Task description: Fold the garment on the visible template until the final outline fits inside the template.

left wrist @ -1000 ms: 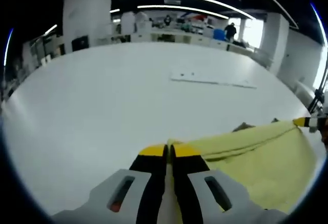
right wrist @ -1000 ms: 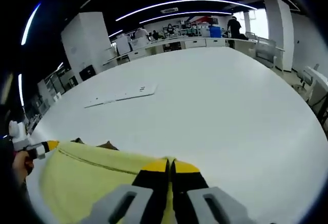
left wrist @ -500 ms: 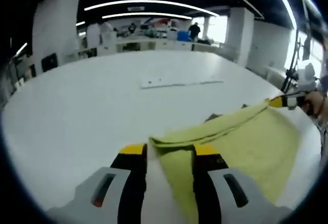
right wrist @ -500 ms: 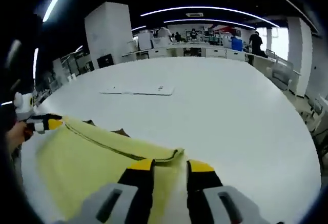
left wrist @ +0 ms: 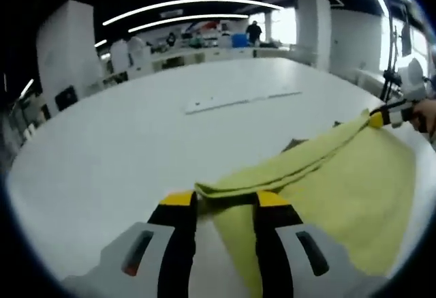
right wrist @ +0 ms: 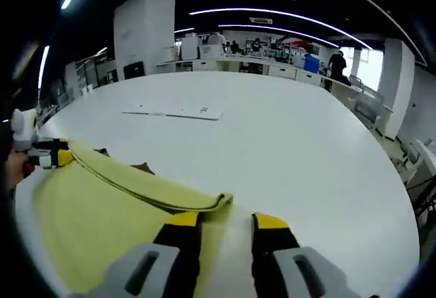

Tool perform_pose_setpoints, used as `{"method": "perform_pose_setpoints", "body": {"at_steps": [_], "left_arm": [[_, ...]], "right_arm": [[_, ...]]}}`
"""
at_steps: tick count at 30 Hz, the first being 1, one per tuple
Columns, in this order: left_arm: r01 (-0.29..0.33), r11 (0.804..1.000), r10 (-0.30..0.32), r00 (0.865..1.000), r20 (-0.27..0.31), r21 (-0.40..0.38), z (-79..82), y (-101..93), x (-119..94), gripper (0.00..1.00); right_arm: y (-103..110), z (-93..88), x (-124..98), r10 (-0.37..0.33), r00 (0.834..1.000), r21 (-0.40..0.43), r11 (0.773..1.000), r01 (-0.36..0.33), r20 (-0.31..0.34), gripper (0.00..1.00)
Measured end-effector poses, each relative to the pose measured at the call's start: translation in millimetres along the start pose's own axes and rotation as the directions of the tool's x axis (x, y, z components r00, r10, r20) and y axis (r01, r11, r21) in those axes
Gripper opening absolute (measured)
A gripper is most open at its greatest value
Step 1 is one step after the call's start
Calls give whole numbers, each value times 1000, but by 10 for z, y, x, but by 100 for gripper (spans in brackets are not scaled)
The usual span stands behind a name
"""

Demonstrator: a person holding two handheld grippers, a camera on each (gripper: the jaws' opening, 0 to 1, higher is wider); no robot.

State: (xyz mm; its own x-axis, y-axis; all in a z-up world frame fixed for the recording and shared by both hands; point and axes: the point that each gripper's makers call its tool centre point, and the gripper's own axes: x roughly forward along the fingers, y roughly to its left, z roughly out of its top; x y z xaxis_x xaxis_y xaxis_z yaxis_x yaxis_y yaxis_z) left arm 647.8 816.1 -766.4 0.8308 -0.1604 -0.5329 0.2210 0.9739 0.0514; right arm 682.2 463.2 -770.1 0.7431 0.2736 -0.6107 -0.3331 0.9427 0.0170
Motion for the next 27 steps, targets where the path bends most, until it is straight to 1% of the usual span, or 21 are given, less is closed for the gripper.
{"method": "perform_pose_setpoints", "body": {"at_steps": [1, 2, 3, 4, 6, 8, 9, 10, 11, 12, 13, 14, 15, 18, 20, 22, 23, 24, 26, 27], "left_arm": [[-10, 1000, 10, 1000, 0, -9, 5, 3, -14, 29], [-35, 998, 34, 999, -2, -45, 11, 39, 4, 28], [-47, 997, 47, 999, -6, -54, 12, 55, 16, 28], [-65, 995, 65, 998, -1, -78, 26, 83, 32, 28], [-82, 991, 82, 997, 2, -108, 45, 116, 40, 31], [-92, 978, 97, 995, 17, -188, 81, 155, 61, 32], [-85, 972, 93, 995, 26, -220, 102, 151, 49, 32], [-87, 970, 96, 995, 28, -229, 109, 167, 44, 32], [-106, 963, 117, 993, 31, -249, 92, 188, 22, 33], [-109, 962, 121, 992, 33, -252, 96, 200, 19, 34], [-112, 961, 124, 992, 34, -253, 84, 256, 11, 35], [-111, 961, 124, 992, 35, -253, 84, 273, 4, 36], [-111, 962, 123, 992, 33, -249, 98, 235, 1, 36], [-105, 967, 113, 993, 25, -231, 88, 226, -31, 39], [-86, 969, 94, 995, 20, -231, 81, 215, -50, 42], [-57, 975, 64, 998, 29, -216, 89, 152, -112, 47], [-53, 977, 60, 998, 28, -206, 93, 140, -144, 49], [-48, 981, 55, 998, 30, -186, 99, 134, -186, 51], [-33, 984, 41, 998, 38, -177, 113, 126, -253, 54], [-27, 984, 35, 999, 40, -173, 127, 132, -249, 56]], "right_arm": [[4, 4, 20, -3, 1000, 37, 999, 3, 2, 26], [-17, 45, 52, -7, 1000, 53, 999, 6, 19, 27], [-34, 64, 70, -21, 999, 84, 996, 18, 29, 28], [-59, 79, 68, -40, 998, 115, 993, 35, 41, 29], [-90, 116, 88, -51, 997, 140, 989, 43, 55, 30], [-96, 140, 89, -63, 996, 181, 982, 50, 67, 30], [-99, 144, 88, -67, 995, 189, 981, 53, 69, 30], [-117, 145, 96, -68, 995, 194, 980, 54, 69, 30], [-120, 147, 98, -67, 995, 198, 979, 52, 69, 30], [-108, 168, 94, -67, 995, 214, 976, 49, 79, 30], [-102, 171, 92, -65, 995, 219, 975, 46, 80, 31], [-109, 158, 88, -60, 996, 214, 976, 43, 71, 31], [-104, 150, 85, -55, 996, 210, 977, 40, 65, 32], [-83, 137, 47, -43, 998, 193, 981, 32, 53, 35], [-60, 126, 12, -30, 999, 181, 983, 22, 43, 39], [-45, 135, -19, -21, 999, 178, 984, 14, 39, 44], [-33, 142, -34, -15, 999, 174, 985, 8, 40, 46], [-2, 147, -76, -1, 999, 168, 986, -6, 39, 48], [54, 163, -118, 28, 999, 170, 985, -34, 39, 53], [72, 167, -135, 36, 999, 168, 985, -42, 38, 55]]}}
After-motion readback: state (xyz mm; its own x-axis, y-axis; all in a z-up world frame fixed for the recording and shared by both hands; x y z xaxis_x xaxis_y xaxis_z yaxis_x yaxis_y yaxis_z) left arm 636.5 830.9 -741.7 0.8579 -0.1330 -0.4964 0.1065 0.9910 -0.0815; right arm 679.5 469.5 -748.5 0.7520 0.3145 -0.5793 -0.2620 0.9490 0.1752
